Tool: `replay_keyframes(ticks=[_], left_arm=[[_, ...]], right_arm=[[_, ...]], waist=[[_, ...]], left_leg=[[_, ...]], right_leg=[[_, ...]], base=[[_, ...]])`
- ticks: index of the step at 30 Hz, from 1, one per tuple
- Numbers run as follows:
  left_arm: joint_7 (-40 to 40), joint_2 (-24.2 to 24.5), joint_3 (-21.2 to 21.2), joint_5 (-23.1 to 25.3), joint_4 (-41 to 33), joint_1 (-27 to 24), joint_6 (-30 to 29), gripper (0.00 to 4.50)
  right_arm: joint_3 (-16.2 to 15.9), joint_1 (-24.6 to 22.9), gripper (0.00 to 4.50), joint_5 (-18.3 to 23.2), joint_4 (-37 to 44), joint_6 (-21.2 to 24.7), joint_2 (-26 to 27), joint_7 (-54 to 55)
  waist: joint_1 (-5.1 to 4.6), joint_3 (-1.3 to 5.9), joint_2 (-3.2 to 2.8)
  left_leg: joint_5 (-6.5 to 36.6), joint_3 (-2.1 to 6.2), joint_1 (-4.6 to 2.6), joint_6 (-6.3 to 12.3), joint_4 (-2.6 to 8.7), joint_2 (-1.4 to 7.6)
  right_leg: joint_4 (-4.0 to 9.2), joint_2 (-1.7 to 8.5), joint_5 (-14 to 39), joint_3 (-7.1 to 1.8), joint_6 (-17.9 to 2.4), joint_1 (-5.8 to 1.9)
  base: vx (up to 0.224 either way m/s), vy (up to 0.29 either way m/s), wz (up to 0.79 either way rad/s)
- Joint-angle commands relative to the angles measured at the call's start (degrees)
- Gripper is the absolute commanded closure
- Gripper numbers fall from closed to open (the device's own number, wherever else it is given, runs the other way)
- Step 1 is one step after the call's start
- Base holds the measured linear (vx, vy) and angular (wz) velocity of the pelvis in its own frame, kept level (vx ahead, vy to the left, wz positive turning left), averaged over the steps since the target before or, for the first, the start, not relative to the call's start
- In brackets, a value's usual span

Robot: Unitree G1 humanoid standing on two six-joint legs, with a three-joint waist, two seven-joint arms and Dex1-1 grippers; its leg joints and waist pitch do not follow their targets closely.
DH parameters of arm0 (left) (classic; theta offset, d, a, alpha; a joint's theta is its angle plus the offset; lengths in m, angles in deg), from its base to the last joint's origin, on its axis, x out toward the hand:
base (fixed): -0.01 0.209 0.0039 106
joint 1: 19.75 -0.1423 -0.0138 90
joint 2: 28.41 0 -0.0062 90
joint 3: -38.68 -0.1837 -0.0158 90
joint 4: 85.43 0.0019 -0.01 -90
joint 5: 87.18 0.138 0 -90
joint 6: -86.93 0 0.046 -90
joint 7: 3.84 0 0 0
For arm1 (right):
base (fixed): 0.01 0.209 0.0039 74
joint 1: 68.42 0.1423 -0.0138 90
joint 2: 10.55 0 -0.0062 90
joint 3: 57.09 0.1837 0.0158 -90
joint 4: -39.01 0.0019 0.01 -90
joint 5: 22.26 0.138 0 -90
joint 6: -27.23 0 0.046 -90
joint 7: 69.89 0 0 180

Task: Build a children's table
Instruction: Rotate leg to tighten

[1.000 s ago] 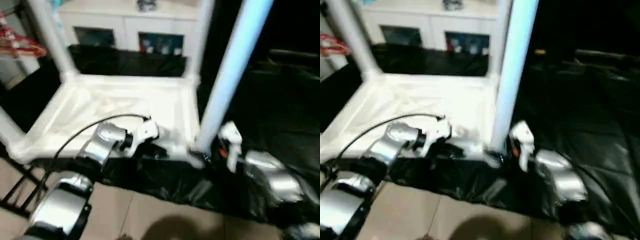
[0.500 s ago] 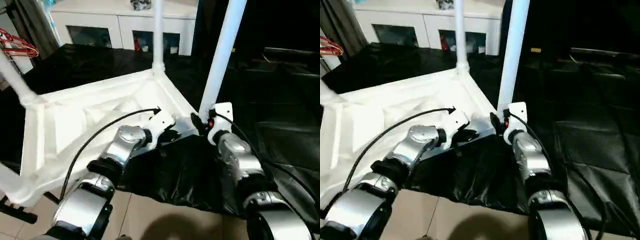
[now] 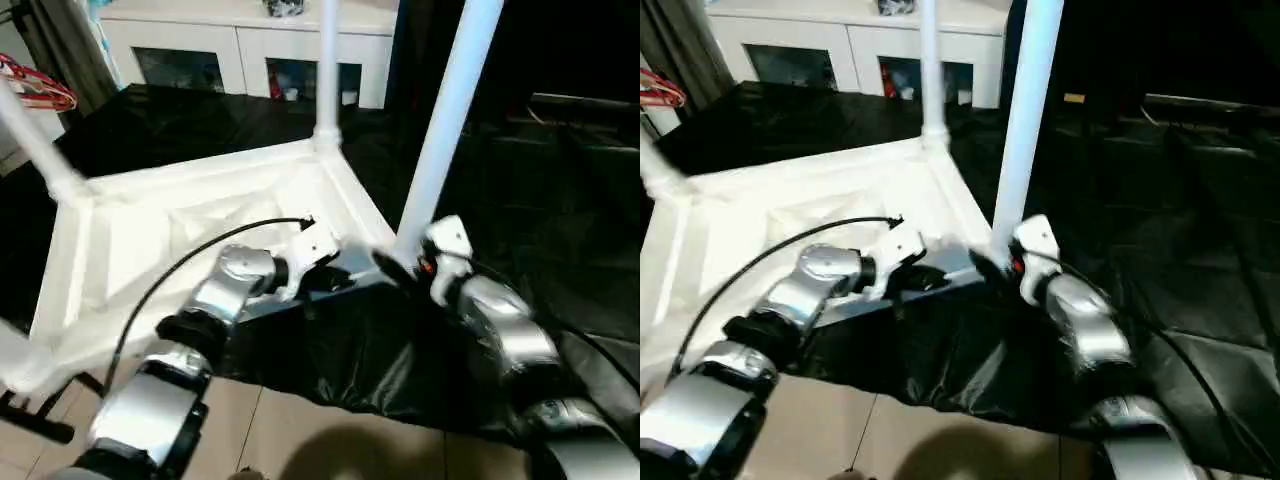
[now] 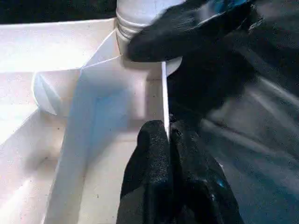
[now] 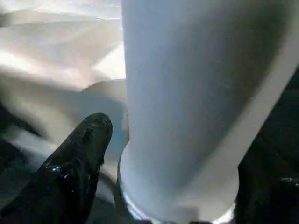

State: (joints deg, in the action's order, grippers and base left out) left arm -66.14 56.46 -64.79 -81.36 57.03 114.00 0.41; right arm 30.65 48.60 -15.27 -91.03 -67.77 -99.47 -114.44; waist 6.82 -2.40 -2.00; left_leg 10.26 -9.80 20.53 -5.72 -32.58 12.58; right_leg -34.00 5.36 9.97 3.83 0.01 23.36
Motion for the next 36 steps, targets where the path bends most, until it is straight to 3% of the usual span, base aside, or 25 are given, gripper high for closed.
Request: replay_keyframes(ticks=[1,4,6,7,10,11,12,14,17,20,26,27,32,35,36], left_arm=[[-2.1,-0.6,-0.8,-1.1,-2.9,1.6,2.0,4.50],[-5.9,1.1,-1.2,-1.0,-2.4,1.5,3.3,4.50],[-8.8,2.3,-1.2,-1.3,-1.9,1.5,3.9,4.50],[-9.8,2.6,-1.1,-1.7,-1.7,1.6,3.9,4.50],[-12.5,4.3,-1.3,-1.9,-0.8,1.8,4.7,4.50],[-13.0,4.6,-1.4,-1.9,-0.9,1.6,4.8,4.50],[-13.0,4.6,-1.3,-1.9,-0.9,1.6,4.8,4.50],[-13.9,5.0,-1.2,-2.2,-1.3,1.3,4.8,4.50],[-15.4,5.5,-0.9,-2.5,-2.0,0.7,4.5,4.50],[-15.3,5.3,-1.0,-2.1,-1.5,0.8,4.7,4.50],[-14.5,5.3,-0.9,-2.0,-0.2,1.7,5.6,4.50],[-13.5,5.1,-0.8,-1.7,0.0,1.7,5.7,4.50],[-8.9,3.5,-0.4,-1.1,-0.2,1.8,4.8,4.50],[-5.4,2.0,-0.1,-0.7,-0.1,1.9,3.9,4.50],[-2.4,-0.1,0.1,-0.7,-0.1,2.0,3.2,4.50]], right_arm=[[-4.4,-0.9,0.68,0.8,2.3,0.9,1.2,-6.4],[-6.4,-3.3,0.68,2.5,6.9,1.8,-2.2,-14.8],[-7.7,-4.3,0.68,4.1,10.0,3.7,-4.7,-20.1],[-7.9,-4.7,0.68,4.5,11.3,4.4,-5.5,-22.0],[-9.6,-6.1,0.68,4.9,15.1,6.3,-8.9,-27.8],[-9.8,-6.4,0.68,5.1,15.8,6.8,-9.4,-28.7],[-9.9,-6.5,0.68,5.1,15.8,6.9,-9.5,-28.8],[-10.2,-7.2,0.84,5.7,17.4,8.4,-10.2,-30.4],[-11.2,-8.2,1.05,5.9,19.1,9.6,-10.8,-31.6],[-11.6,-8.2,1.26,5.8,19.2,10.1,-10.6,-31.9],[-11.6,-8.0,1.64,5.6,20.2,11.0,-9.3,-30.8],[-11.7,-8.4,1.70,5.6,20.4,11.2,-8.9,-30.2],[-11.1,-9.6,1.78,4.5,19.6,11.0,-6.6,-25.4],[-9.9,-9.3,1.80,3.1,17.1,9.9,-4.2,-19.9],[-8.2,-7.7,1.80,0.6,12.7,9.3,-1.1,-10.9]], waist=[[0.29,3.77,0.58],[0.70,3.51,0.52],[0.79,3.49,1.14],[1.07,3.45,0.92],[1.61,3.62,1.23],[1.64,3.56,1.65],[1.95,3.70,1.30],[1.97,3.65,1.73],[2.23,3.55,1.68],[2.49,3.56,1.30],[2.64,3.66,1.33],[2.69,3.68,1.13],[2.75,3.51,1.24],[2.52,3.11,1.27],[2.21,2.94,1.23]], left_leg=[[8.5,-0.67,0.27,6.97,2.83,0.13],[11.8,-0.73,-0.14,5.88,3.08,0.28],[11.5,-0.73,-0.01,5.53,3.21,0.33],[11.5,-0.71,-0.04,5.41,3.20,0.37],[10.0,-0.74,-0.11,5.53,3.00,0.42],[9.6,-0.77,-0.01,5.79,3.00,0.36],[8.9,-0.73,-0.03,5.90,2.90,0.46],[8.4,-0.74,-0.02,5.87,2.94,0.46],[8.6,-0.73,0.02,5.65,2.98,0.45],[9.4,-0.65,-0.01,4.76,3.06,0.46],[8.6,-0.66,0.00,4.53,2.93,0.38],[8.7,-0.62,0.01,4.41,2.95,0.39],[9.9,-0.63,0.00,3.76,3.12,0.42],[13.3,-0.52,-0.25,2.13,3.66,0.35],[14.7,-0.45,-0.38,1.26,3.88,0.33]], right_leg=[[2.76,2.14,2.1,-1.60,-15.4,-3.73],[3.48,2.26,8.2,-1.63,-14.7,-3.60],[3.38,2.19,8.6,-1.65,-14.4,-3.66],[3.40,2.24,9.3,-1.69,-14.1,-3.58],[3.01,2.21,6.8,-1.80,-14.4,-3.53],[2.98,2.16,6.5,-1.79,-14.4,-3.62],[2.77,2.38,5.9,-1.82,-14.5,-3.50],[2.78,2.32,5.5,-1.71,-14.7,-3.50],[2.85,2.46,6.9,-1.74,-14.3,-3.46],[3.01,2.53,8.2,-1.74,-13.9,-3.42],[2.78,2.37,6.2,-1.75,-14.0,-3.45],[2.78,2.45,6.3,-1.73,-14.0,-3.49],[3.10,2.53,8.9,-1.76,-13.3,-3.41],[3.92,2.73,16.1,-1.72,-11.4,-3.31],[4.26,2.85,19.6,-1.75,-10.3,-3.08]], base=[[0.000,0.000,0.00],[0.000,0.000,0.00],[0.000,0.000,0.00],[0.000,0.000,0.00],[0.000,0.000,0.00],[0.000,0.000,0.00],[0.000,0.000,0.00],[0.000,0.000,0.00],[0.000,0.000,0.00],[0.000,0.000,0.00],[0.000,0.000,0.00],[0.000,0.000,0.00],[0.000,0.000,0.00],[0.000,0.000,0.00],[0.000,0.000,0.00]])
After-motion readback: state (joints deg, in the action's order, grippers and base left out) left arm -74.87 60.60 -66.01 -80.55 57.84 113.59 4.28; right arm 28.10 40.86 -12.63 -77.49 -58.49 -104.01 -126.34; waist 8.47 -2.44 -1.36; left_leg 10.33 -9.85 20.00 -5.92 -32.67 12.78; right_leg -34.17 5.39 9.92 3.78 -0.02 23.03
